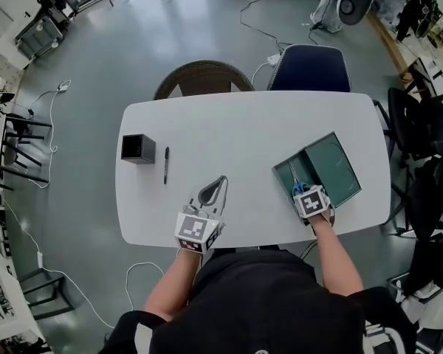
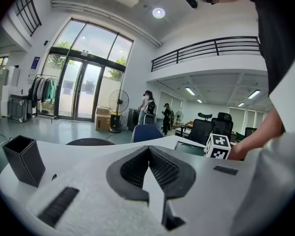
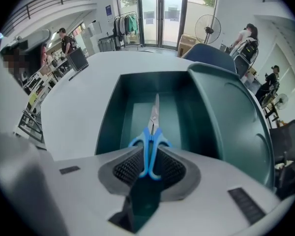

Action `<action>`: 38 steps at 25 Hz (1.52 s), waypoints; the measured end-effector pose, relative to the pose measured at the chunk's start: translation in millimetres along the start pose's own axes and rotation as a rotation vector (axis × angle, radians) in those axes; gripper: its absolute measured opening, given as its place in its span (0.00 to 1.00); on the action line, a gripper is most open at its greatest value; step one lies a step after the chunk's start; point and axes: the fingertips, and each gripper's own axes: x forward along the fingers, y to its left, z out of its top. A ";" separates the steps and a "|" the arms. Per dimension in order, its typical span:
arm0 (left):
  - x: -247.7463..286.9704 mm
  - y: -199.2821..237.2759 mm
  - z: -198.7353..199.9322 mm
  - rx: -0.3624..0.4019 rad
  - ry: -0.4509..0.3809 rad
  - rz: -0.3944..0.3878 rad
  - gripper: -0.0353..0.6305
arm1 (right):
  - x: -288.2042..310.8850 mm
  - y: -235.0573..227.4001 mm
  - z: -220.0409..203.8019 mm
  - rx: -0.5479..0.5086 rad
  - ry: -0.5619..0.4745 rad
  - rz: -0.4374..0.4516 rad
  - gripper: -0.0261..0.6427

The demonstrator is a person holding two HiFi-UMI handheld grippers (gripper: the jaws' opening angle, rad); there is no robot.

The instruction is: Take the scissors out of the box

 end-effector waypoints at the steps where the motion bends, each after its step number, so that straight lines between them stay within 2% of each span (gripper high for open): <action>1: -0.3 -1.4 1.0 0.001 -0.002 -0.001 0.07 | -1.1 -0.1 0.7 -0.009 -0.001 -0.005 0.17; 6: -2.2 -5.7 2.7 0.007 -0.002 -0.003 0.07 | -7.8 -3.0 8.7 -0.047 -0.047 -0.029 0.17; 11: -6.1 -9.5 -5.6 0.014 -0.005 -0.012 0.07 | -25.2 -4.6 0.7 -0.008 -0.073 -0.044 0.17; 17: -1.9 -21.6 -2.0 0.014 -0.005 -0.023 0.07 | -59.7 -3.9 16.4 -0.051 -0.197 -0.066 0.17; 22: 1.6 -31.2 2.4 0.025 -0.011 -0.035 0.07 | -99.7 -1.5 36.1 -0.024 -0.353 -0.093 0.17; 29: 3.0 -36.1 11.6 0.044 -0.028 -0.039 0.07 | -170.4 -5.0 83.1 -0.046 -0.648 -0.164 0.17; 35: -0.2 -36.6 28.5 0.057 -0.062 -0.021 0.07 | -238.4 -5.5 114.0 -0.056 -0.914 -0.253 0.17; 38: -5.1 -31.7 36.3 0.086 -0.070 0.013 0.07 | -269.2 -2.0 122.5 -0.050 -1.037 -0.275 0.17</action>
